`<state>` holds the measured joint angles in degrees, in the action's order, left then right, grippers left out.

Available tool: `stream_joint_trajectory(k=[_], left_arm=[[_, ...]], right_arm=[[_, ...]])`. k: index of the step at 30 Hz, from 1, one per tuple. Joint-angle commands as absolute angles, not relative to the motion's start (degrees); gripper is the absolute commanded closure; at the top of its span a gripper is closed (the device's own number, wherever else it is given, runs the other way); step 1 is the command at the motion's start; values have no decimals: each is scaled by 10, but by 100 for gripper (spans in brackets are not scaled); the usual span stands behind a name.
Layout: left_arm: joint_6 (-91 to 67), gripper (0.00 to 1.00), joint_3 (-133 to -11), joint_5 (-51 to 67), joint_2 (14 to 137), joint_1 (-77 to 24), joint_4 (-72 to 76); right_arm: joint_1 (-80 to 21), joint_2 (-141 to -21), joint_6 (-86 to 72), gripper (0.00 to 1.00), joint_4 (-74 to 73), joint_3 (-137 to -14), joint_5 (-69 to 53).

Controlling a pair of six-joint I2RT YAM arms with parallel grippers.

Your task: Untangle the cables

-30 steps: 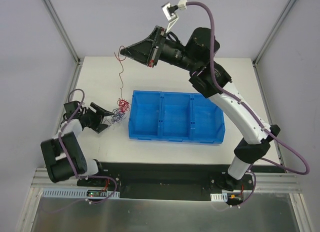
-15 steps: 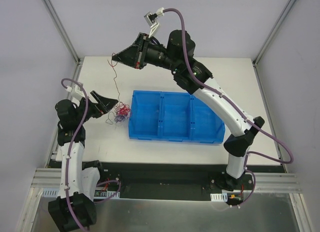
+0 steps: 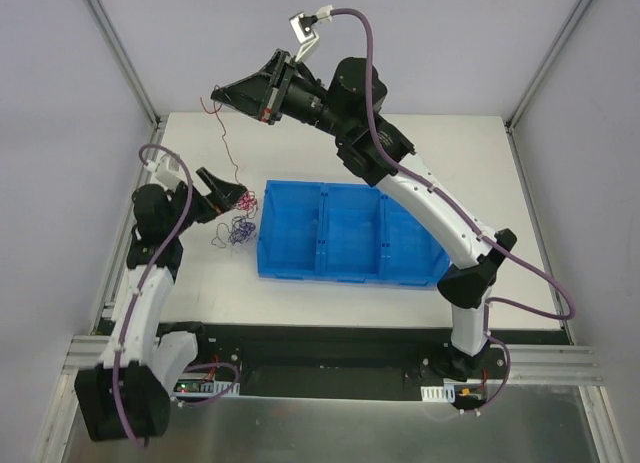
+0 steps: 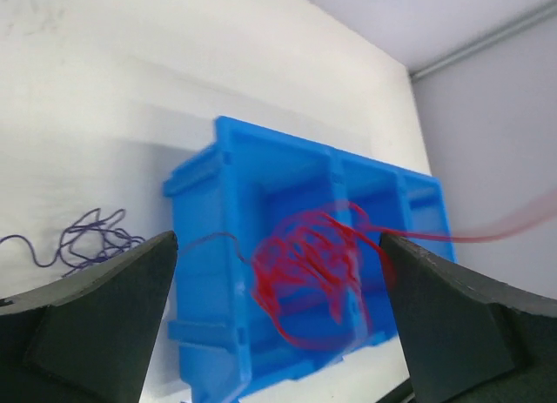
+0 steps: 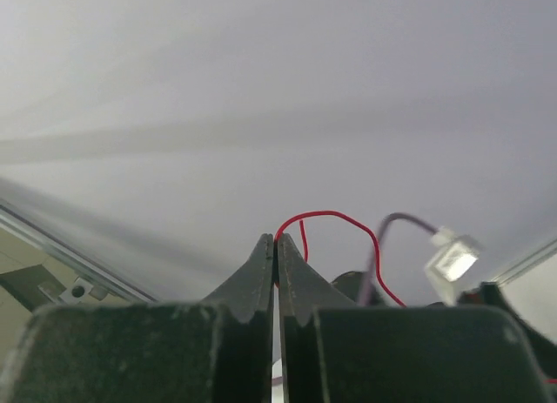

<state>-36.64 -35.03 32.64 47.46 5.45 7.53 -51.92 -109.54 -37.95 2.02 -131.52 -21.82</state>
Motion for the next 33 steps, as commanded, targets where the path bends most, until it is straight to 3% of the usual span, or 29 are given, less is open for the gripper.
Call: stream_joint_trajectory(k=[1, 5, 8, 9, 11, 13, 20, 25, 28, 33], left_arm=[[-416, 1, -402, 262, 614, 51, 135], [-465, 10, -403, 264, 695, 51, 235], [-503, 25, -364, 311, 723, 48, 411], [-504, 38, -364, 309, 729, 47, 399], [-477, 51, -387, 245, 730, 49, 271], [-461, 54, -409, 153, 743, 67, 166], [-454, 71, -492, 170, 920, 174, 86], [-430, 72, -546, 180, 944, 204, 29], [-407, 67, -548, 140, 926, 208, 14], [-405, 66, -578, 191, 966, 232, -30]], right_arm=[[-539, -1103, -423, 99, 92, -1370, -211], [-560, -1103, -422, 99, 109, -1384, -221], [-563, -1095, -417, 99, 113, -1374, -226], [-563, -1092, -419, 99, 113, -1369, -225], [-563, -1085, -418, 99, 113, -1365, -224], [-564, -1082, -424, 99, 122, -1363, -230], [-570, -1046, -377, 99, 83, -1385, -248], [-556, -988, -286, 99, 3, -1376, -231], [-526, -957, -287, 99, -19, -1356, -232], [-493, -907, -266, 99, -28, -1330, -228]])
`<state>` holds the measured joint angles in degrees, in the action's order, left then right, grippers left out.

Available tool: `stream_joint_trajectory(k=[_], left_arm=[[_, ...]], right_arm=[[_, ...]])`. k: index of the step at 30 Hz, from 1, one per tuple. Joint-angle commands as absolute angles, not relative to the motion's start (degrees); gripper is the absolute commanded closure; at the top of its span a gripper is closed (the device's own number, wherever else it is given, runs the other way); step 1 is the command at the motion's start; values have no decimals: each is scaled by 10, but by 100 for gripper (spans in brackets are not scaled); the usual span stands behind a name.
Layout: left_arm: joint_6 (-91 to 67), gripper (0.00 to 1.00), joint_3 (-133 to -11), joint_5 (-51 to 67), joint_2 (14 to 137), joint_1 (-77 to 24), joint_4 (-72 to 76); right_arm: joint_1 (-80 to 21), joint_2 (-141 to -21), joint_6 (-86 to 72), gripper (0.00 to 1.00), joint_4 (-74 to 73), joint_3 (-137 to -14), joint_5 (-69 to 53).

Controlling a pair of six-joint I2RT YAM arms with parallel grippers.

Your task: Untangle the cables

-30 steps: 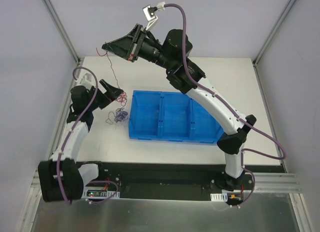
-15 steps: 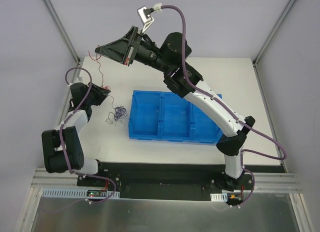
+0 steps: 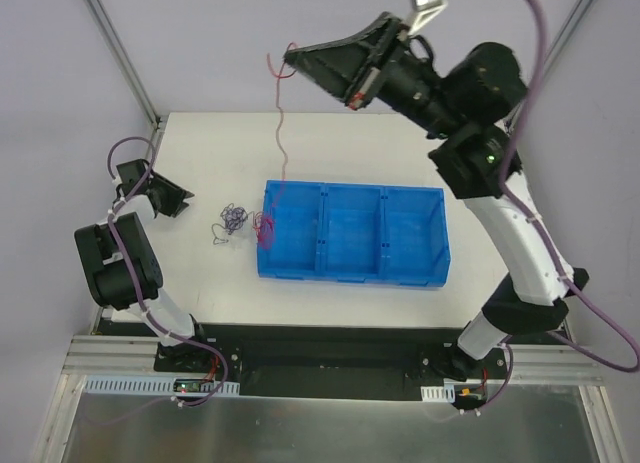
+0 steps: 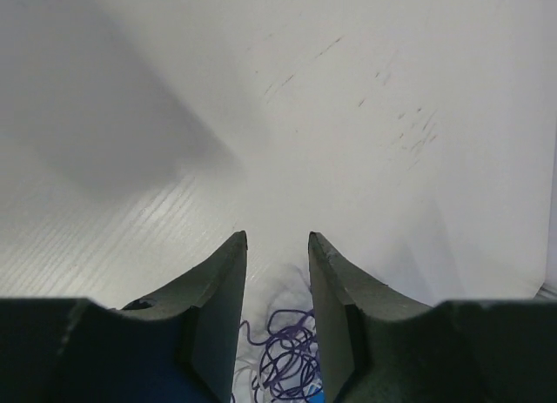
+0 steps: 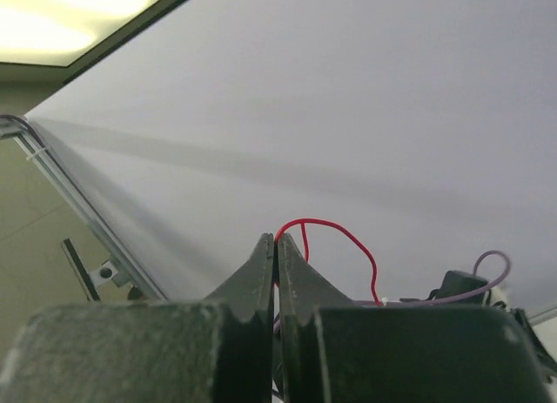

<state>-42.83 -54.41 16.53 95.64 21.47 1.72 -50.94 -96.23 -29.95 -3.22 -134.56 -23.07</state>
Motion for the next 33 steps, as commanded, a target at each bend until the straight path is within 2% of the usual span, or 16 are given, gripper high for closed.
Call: stream_joint_trajectory(k=[1, 4, 7, 9, 15, 20, 26, 33], left_arm=[[-407, 65, -577, 201, 962, 232, -32], [-435, 54, -554, 263, 913, 229, -4], [-452, 31, -520, 346, 845, 220, 46], [-444, 26, -505, 392, 806, 195, 50], [-410, 22, -429, 448, 670, 115, 58], [-411, 22, -372, 490, 572, 97, 57], [-377, 18, -329, 394, 370, 97, 29], [-363, 12, -337, 316, 284, 97, -51]], right_arm=[[-490, -898, -257, 99, -29, -1320, -223], [-476, -893, -263, 99, -33, -1310, -223], [-470, -903, -279, 99, -26, -1317, -238], [-470, -907, -285, 99, -15, -1313, -241], [-468, -924, -303, 99, -5, -1328, -246], [-468, -960, -356, 99, 34, -1356, -250], [-510, -1045, -417, 99, 89, -1470, -237], [-559, -1075, -434, 99, 145, -1439, -213]])
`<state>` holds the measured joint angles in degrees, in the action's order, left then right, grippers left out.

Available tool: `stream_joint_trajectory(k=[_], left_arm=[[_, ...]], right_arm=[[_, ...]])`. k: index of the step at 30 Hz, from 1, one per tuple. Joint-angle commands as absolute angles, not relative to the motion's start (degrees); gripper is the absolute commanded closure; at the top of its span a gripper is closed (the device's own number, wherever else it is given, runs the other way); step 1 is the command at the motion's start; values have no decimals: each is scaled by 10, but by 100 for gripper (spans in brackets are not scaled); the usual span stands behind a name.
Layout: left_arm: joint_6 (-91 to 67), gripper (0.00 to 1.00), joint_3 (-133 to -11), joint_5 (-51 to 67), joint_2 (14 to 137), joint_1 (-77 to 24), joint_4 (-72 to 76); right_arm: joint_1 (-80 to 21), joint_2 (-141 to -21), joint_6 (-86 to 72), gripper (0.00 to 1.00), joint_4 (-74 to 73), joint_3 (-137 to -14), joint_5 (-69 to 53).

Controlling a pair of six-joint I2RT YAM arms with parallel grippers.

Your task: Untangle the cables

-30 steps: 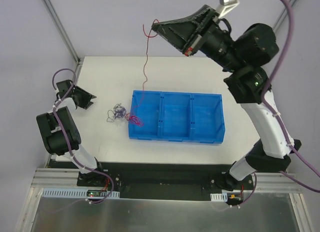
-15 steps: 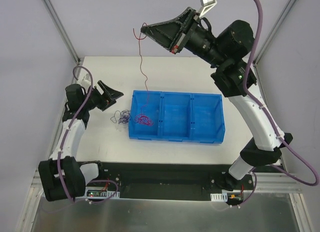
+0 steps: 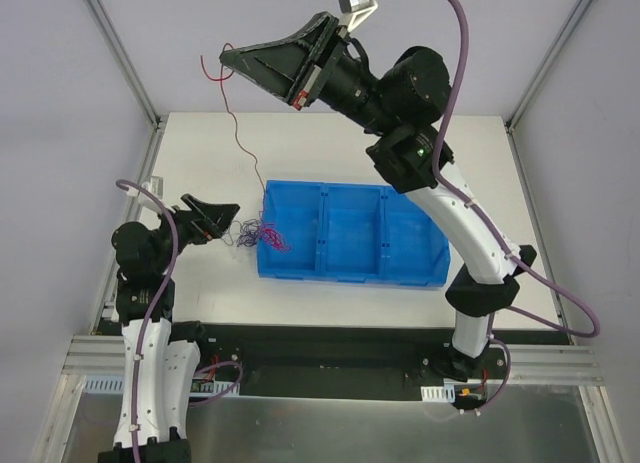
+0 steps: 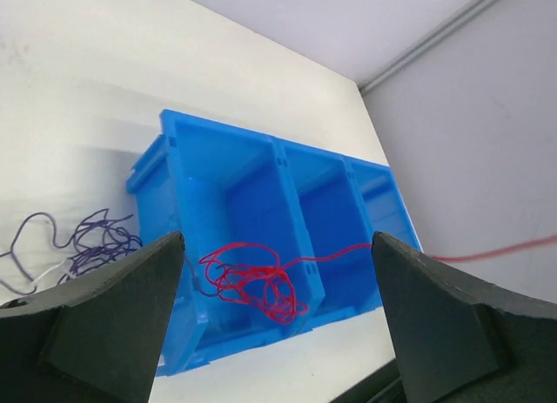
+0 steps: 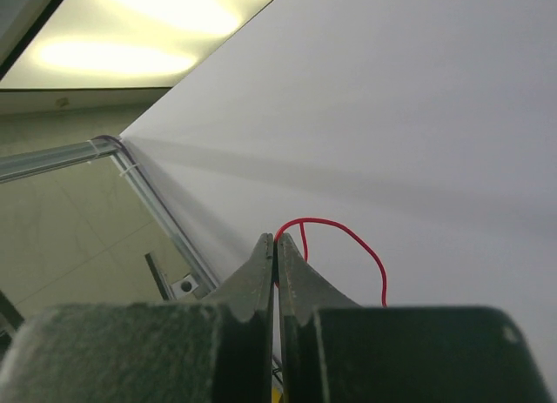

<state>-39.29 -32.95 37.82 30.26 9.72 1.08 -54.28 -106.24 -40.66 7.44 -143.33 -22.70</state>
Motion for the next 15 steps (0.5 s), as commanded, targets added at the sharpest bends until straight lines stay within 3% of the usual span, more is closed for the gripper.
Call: stream_joint_trajectory(k=[1, 6, 11, 15], left_arm=[[-356, 14, -349, 283, 281, 97, -82], [-331, 16, -429, 65, 283, 97, -250], [-332, 16, -435, 36, 287, 97, -260], [-342, 9, -432, 30, 308, 97, -259]], right_arm=[[-562, -1082, -442, 99, 151, -1439, -214], [-576, -1122, -469, 99, 177, -1448, -205], [-607, -1156, -466, 99, 180, -1483, -182], [-628, -1142, -439, 99, 184, -1489, -172]])
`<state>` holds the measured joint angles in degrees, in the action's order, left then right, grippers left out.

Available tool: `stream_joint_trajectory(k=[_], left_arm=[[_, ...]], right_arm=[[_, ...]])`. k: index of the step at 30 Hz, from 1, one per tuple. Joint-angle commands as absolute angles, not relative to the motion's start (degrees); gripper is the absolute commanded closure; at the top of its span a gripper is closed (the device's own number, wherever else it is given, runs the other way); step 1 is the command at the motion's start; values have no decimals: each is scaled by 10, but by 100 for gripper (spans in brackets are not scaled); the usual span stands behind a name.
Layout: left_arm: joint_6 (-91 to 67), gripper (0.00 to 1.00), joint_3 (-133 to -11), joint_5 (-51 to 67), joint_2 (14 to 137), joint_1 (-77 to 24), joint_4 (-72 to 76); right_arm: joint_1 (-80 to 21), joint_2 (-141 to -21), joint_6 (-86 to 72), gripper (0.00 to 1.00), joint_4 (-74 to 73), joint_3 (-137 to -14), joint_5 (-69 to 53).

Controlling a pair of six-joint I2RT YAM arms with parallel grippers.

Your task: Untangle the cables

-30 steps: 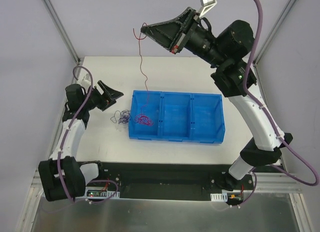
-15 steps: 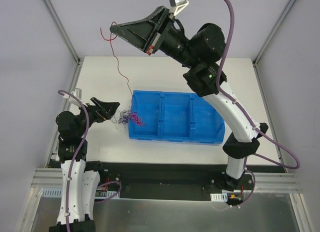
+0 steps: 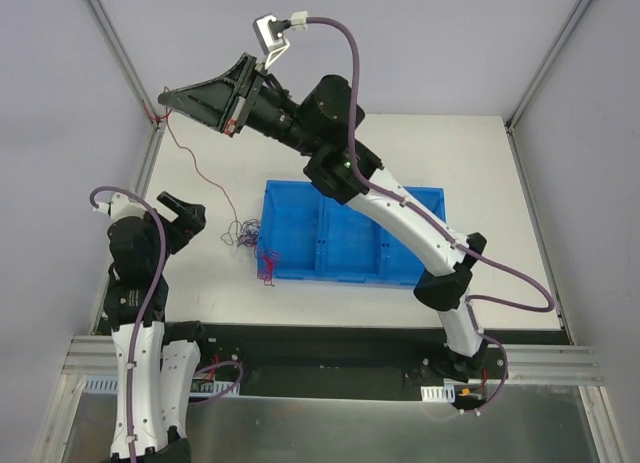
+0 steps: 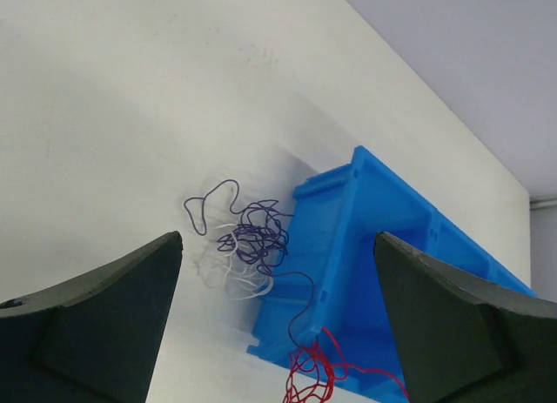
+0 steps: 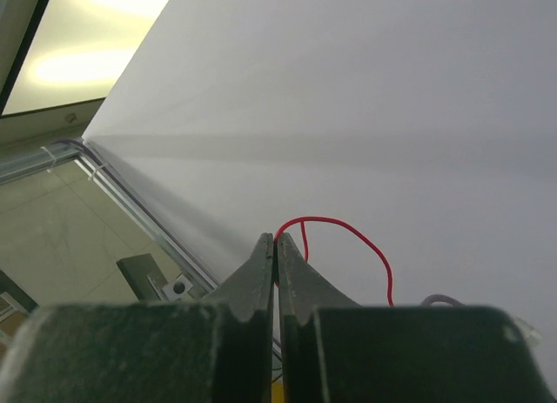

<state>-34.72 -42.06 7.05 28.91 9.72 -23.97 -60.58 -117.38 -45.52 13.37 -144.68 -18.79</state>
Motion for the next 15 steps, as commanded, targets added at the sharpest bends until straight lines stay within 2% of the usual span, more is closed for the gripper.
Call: stream_joint_trajectory(k=[1, 5, 10, 12, 15], left_arm=[[-347, 6, -432, 33, 318, 97, -258], [-366, 1, -432, 75, 377, 97, -258], [-395, 1, -415, 149, 461, 105, -259], [-430, 3, -401, 190, 495, 117, -260], [-468, 10, -388, 240, 557, 120, -270]], right_arm=[[-631, -1135, -431, 99, 188, -1482, -173], [-636, -1133, -445, 99, 200, -1463, -170], [-663, -1170, -484, 99, 211, -1499, -198], [-672, -1147, -478, 99, 215, -1455, -242], [-685, -1080, -462, 99, 251, -1307, -290]])
